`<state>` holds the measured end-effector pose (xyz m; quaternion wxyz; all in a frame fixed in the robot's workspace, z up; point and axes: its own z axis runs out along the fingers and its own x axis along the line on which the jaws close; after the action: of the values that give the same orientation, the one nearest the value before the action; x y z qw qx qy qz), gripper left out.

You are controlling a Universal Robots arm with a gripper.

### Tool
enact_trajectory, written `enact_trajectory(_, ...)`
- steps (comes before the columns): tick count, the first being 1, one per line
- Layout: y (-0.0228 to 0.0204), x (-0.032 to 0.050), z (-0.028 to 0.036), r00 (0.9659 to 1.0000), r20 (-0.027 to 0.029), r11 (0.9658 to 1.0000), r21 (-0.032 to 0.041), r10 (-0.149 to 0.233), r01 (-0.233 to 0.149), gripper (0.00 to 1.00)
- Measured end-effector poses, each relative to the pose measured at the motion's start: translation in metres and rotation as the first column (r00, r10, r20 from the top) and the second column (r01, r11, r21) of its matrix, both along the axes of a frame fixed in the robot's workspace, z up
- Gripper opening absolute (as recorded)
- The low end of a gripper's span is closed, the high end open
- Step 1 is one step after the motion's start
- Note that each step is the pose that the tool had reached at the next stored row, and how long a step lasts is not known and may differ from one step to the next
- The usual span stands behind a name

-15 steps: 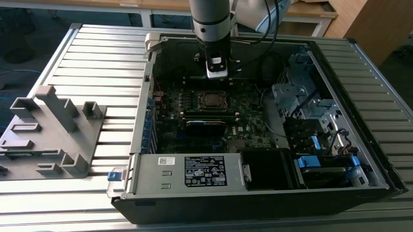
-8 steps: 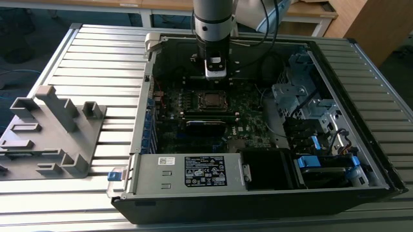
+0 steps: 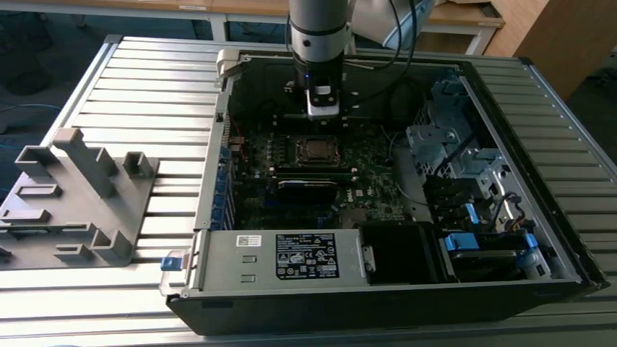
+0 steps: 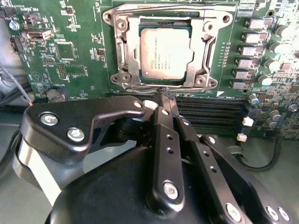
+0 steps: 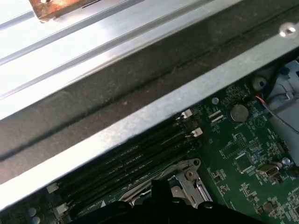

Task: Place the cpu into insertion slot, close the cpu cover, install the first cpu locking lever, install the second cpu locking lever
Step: 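Install the first cpu locking lever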

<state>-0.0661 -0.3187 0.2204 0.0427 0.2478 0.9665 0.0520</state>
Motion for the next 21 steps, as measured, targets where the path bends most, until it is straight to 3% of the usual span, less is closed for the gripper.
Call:
enact_trajectory(5,0.0000,0.0000,-0.0017,0.9979,-0.0001,0.9979,-0.0050,0.065,-0.065,0.11)
enact_trajectory(8,0.0000,0.0001,-0.0024,0.9950,-0.0019,0.9948,-0.0191,0.100,-0.100,0.11)
enact_trajectory(9,0.0000,0.0000,-0.0026,0.9940,-0.0032,0.9936,-0.0280,0.110,-0.110,0.11)
enact_trajectory(12,0.0000,0.0000,-0.0026,0.9909,-0.0097,0.9886,-0.0668,0.134,-0.135,0.11)
enact_trajectory(16,0.0000,0.0000,-0.0027,0.9861,-0.0184,0.9791,-0.1174,0.165,-0.166,0.11)
enact_trajectory(18,0.0000,0.0000,-0.0027,0.9845,-0.0192,0.9769,-0.1217,0.175,-0.176,0.11)
enact_trajectory(21,0.0000,0.0006,-0.0027,0.9829,-0.0177,0.9762,-0.1142,0.184,-0.184,0.11)
